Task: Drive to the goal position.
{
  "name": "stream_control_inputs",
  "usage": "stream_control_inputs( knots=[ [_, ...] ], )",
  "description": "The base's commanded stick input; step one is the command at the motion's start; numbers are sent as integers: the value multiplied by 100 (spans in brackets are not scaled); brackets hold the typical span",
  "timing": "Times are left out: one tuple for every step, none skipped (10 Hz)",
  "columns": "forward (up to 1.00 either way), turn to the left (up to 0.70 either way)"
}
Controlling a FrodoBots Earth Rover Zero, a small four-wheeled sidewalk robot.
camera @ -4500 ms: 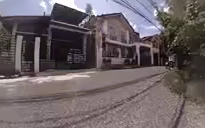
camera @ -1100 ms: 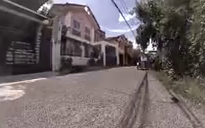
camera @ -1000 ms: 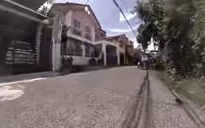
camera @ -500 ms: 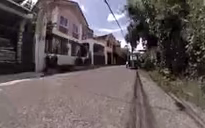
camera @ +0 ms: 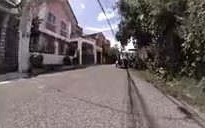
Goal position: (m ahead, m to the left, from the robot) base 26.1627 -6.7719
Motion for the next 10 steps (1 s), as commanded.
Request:
stream_control_inputs(
  knots=[
    [70, 8],
    [70, 8],
    [70, 8],
    [70, 8],
    [70, -5],
    [70, -24],
    [70, -22],
    [70, 2],
    [70, 8],
    [70, 8]
  ],
)
